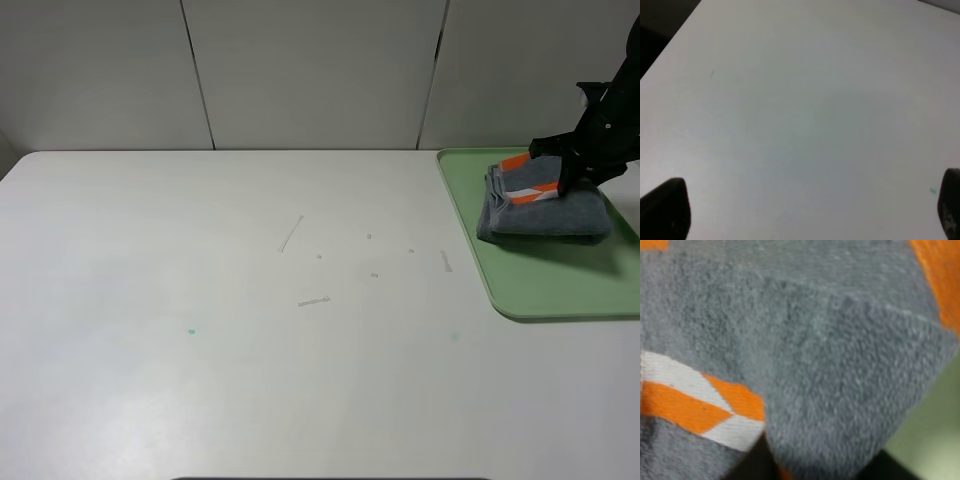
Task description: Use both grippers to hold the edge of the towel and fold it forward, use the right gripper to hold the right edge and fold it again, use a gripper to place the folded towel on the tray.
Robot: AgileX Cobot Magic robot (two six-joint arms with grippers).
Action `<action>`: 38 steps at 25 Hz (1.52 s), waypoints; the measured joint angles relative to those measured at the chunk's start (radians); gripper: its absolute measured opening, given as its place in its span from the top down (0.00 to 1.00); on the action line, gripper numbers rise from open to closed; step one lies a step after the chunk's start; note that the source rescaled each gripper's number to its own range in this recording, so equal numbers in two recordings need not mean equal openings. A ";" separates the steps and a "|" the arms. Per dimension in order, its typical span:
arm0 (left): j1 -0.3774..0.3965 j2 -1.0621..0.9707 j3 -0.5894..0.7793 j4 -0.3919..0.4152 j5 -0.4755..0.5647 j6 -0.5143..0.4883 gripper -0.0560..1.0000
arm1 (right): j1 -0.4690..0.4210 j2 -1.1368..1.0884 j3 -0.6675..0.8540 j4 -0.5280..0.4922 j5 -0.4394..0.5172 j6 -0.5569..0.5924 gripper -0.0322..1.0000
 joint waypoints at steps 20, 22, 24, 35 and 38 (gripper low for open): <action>0.000 0.000 0.000 0.000 0.000 0.000 0.00 | 0.000 -0.106 0.000 0.029 0.086 0.007 0.00; 0.000 0.000 0.000 0.000 0.000 0.000 0.00 | 0.000 -0.128 0.000 0.037 0.121 -0.002 0.00; 0.000 0.000 0.000 0.000 0.000 0.000 0.00 | 0.000 -0.159 0.000 0.052 0.174 -0.014 0.00; 0.000 0.000 0.000 0.000 0.000 0.000 0.00 | 0.050 -0.410 0.080 0.084 0.293 -0.040 0.00; 0.000 0.000 0.000 0.000 0.000 0.000 0.00 | 0.053 -0.497 0.144 0.110 0.293 -0.044 0.00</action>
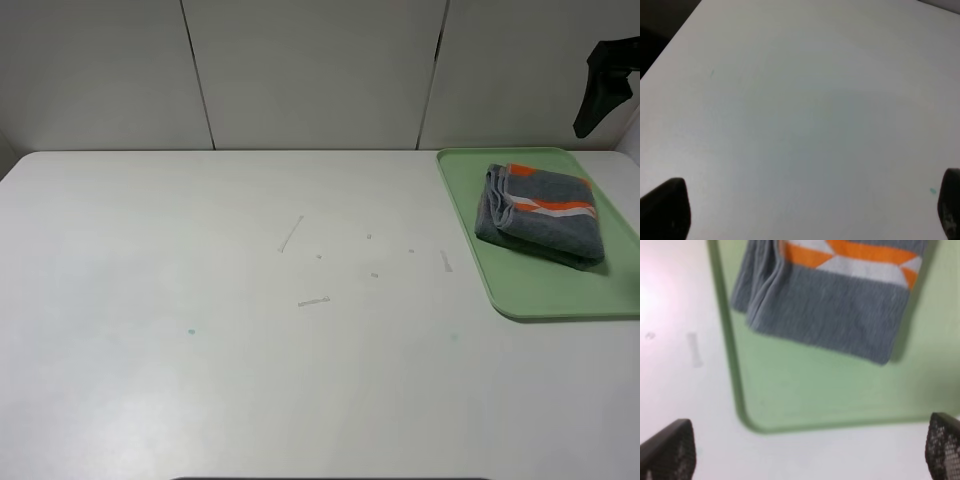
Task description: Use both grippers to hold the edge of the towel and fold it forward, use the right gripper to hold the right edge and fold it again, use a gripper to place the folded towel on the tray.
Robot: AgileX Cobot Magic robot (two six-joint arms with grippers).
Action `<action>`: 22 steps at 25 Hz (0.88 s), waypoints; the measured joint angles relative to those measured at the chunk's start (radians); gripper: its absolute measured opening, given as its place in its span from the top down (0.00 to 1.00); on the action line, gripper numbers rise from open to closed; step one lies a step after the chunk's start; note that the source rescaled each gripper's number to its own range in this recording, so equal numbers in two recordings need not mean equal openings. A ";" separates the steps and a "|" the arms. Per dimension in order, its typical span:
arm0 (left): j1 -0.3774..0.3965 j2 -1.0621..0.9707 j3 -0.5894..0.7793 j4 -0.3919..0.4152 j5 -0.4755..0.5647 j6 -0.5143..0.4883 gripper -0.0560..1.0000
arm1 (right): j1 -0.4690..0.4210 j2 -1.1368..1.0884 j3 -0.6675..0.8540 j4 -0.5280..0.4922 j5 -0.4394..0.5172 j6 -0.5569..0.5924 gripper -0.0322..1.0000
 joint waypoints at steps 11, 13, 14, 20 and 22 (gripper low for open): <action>0.000 0.000 0.000 0.000 0.000 0.000 0.00 | 0.000 -0.412 0.318 0.031 0.004 -0.001 0.00; 0.000 0.000 0.000 0.000 0.000 0.000 0.00 | 0.000 -0.493 0.381 0.032 0.004 -0.001 0.00; 0.000 0.000 0.000 0.000 0.000 0.000 0.00 | 0.000 -0.534 0.414 0.032 0.004 -0.001 0.00; 0.000 0.000 0.000 0.000 0.000 0.000 0.00 | 0.000 -0.776 0.582 0.032 0.006 -0.001 0.00; 0.000 0.000 0.000 0.000 0.000 0.000 0.00 | 0.000 -0.862 0.639 0.032 0.006 -0.001 0.00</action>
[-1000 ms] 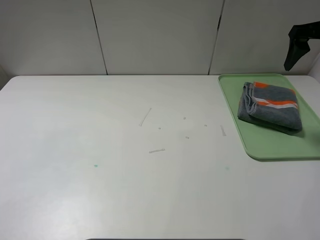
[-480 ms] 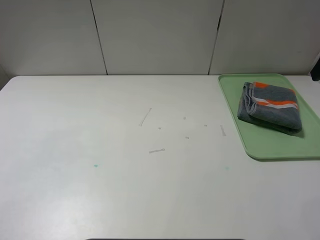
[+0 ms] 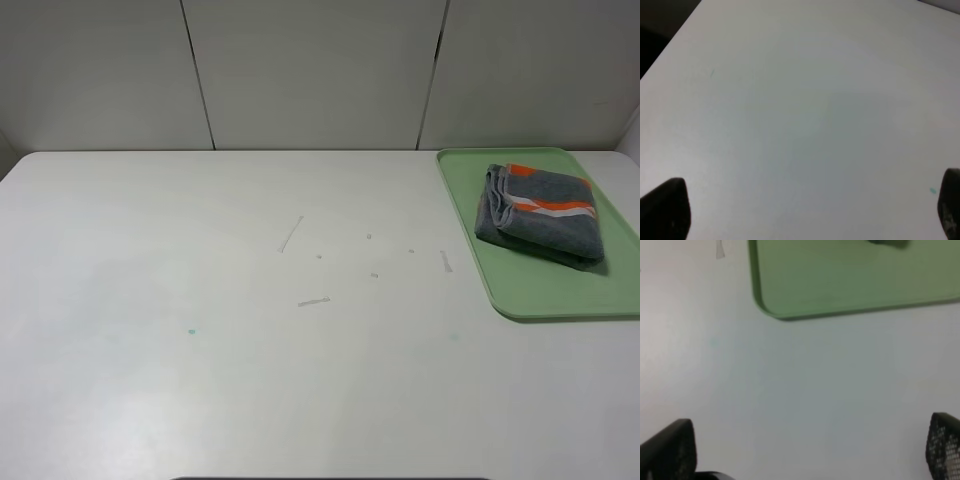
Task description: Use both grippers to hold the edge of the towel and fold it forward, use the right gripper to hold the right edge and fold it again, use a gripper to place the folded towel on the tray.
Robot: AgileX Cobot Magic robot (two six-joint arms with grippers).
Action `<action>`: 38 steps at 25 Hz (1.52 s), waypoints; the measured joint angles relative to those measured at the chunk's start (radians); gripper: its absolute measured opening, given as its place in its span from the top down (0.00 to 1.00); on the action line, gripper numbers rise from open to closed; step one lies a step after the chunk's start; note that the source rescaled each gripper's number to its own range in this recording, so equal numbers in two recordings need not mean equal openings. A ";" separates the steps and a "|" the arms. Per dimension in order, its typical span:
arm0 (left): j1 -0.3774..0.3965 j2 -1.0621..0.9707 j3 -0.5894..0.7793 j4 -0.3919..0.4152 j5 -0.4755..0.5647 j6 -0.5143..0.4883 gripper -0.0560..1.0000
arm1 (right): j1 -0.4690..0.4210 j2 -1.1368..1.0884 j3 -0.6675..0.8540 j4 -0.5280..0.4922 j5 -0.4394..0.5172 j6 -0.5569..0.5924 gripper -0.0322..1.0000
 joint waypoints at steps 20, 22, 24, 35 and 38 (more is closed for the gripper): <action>0.000 0.000 0.000 0.000 0.000 0.000 0.00 | 0.000 -0.782 0.347 -0.037 -0.184 0.073 0.00; 0.000 0.000 0.000 0.000 0.000 0.000 0.00 | 0.008 -0.783 0.348 -0.043 -0.185 0.079 0.00; 0.000 0.000 0.000 0.000 0.000 0.000 0.00 | 0.026 -0.784 0.348 -0.048 -0.186 0.091 0.00; 0.000 0.000 0.000 0.000 0.000 0.000 0.00 | 0.059 -0.786 0.348 -0.056 -0.186 0.104 0.00; 0.000 0.000 0.000 0.000 0.000 0.000 0.00 | 0.059 -0.786 0.348 -0.056 -0.186 0.104 0.00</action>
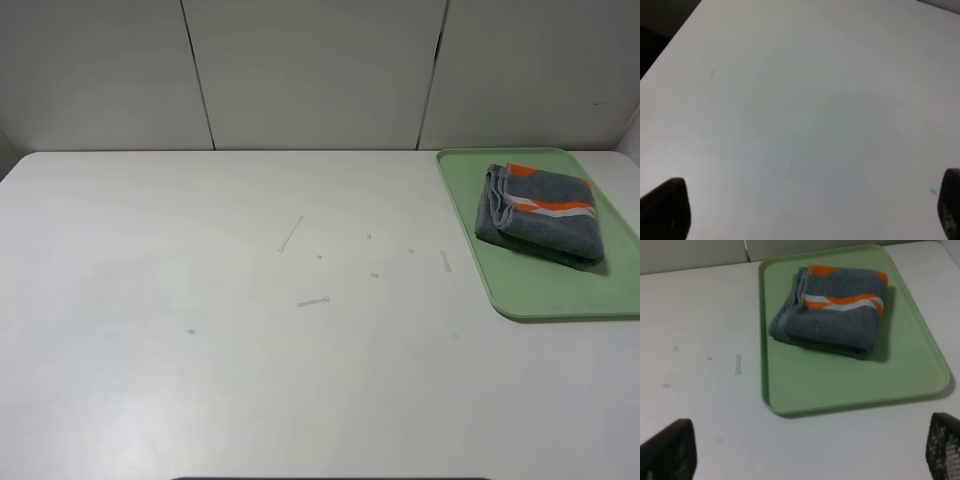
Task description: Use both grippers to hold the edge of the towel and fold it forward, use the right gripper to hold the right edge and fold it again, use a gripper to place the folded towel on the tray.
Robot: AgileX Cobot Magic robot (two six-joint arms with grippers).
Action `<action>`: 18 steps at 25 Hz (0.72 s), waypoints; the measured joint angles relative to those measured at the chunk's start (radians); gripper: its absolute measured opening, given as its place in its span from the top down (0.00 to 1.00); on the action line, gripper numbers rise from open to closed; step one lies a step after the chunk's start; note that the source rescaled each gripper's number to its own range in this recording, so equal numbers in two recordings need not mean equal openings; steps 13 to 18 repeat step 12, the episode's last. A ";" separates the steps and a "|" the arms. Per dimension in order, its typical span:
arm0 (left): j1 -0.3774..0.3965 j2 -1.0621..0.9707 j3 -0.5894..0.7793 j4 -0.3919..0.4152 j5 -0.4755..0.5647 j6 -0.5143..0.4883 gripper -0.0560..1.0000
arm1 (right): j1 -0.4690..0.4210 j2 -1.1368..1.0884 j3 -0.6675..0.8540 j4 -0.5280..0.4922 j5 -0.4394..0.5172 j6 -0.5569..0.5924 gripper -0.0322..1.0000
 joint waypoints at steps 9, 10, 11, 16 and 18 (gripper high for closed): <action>0.000 0.000 0.000 0.000 0.000 0.000 0.00 | 0.000 0.000 0.000 0.000 0.000 0.000 0.00; 0.000 0.000 0.000 0.000 0.000 0.000 0.00 | 0.000 0.000 0.000 0.000 0.000 0.000 0.00; 0.000 0.000 0.000 0.000 0.000 0.000 0.00 | 0.000 0.000 0.000 0.000 0.000 0.000 0.00; 0.000 0.000 0.000 0.000 0.000 0.000 0.00 | 0.000 0.000 0.000 0.000 0.000 0.000 0.00; 0.000 0.000 0.000 0.000 0.000 0.000 0.00 | 0.000 0.000 0.000 0.000 0.000 0.000 0.00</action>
